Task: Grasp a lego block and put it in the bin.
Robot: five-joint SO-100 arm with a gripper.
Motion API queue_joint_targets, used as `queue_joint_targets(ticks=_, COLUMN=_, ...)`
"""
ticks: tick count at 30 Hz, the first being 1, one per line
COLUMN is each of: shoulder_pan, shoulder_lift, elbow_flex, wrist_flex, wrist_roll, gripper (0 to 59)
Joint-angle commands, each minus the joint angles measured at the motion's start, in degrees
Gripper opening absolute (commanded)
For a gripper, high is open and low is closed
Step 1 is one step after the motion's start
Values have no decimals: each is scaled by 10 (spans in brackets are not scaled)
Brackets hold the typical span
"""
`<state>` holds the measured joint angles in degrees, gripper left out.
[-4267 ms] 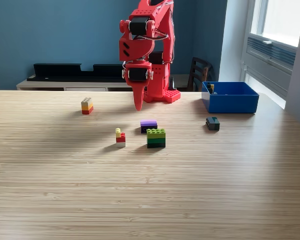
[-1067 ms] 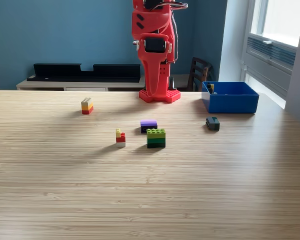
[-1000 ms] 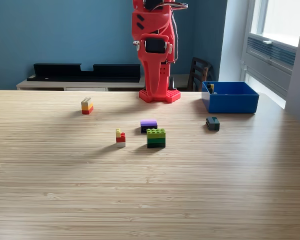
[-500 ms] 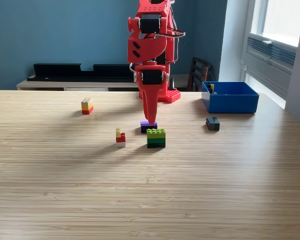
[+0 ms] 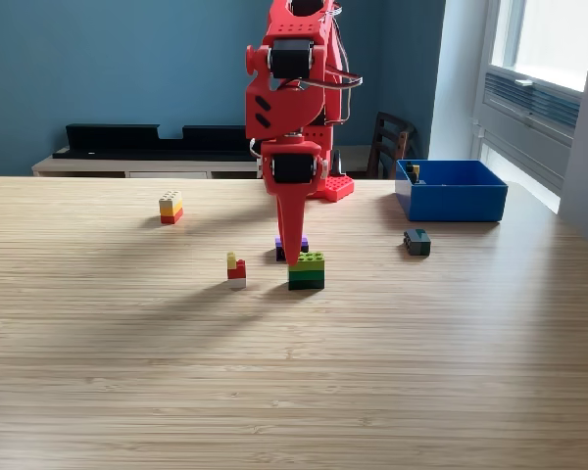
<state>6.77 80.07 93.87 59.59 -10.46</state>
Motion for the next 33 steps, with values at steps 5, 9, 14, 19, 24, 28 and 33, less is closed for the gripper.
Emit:
queue_joint_targets(ticks=5, shoulder_pan=-3, shoulder_lift=-62, elbow_flex=-75, wrist_flex=-4, wrist_roll=18, gripper=176)
queue_joint_targets(ticks=9, shoulder_pan=-4, shoulder_lift=-85, elbow_flex=-85, wrist_flex=-4, wrist_roll=31, gripper=141)
queue_joint_targets(ticks=14, shoulder_pan=-14, shoulder_lift=-99, elbow_flex=-87, wrist_flex=-4, wrist_roll=47, gripper=140)
queue_joint_targets(ticks=19, shoulder_pan=-30, shoulder_lift=-101, elbow_flex=-84, wrist_flex=-4, wrist_roll=67, gripper=110)
queue_joint_targets(ticks=24, shoulder_pan=-42, shoulder_lift=-101, elbow_flex=-86, wrist_flex=-7, wrist_roll=98, gripper=32)
queue_joint_targets(ticks=28, shoulder_pan=-46, shoulder_lift=-101, elbow_flex=-87, wrist_flex=-8, wrist_roll=118, gripper=1)
queue_joint_targets(ticks=33, shoulder_pan=-46, shoulder_lift=-97, elbow_flex=-69, wrist_flex=-1, wrist_roll=109, gripper=1)
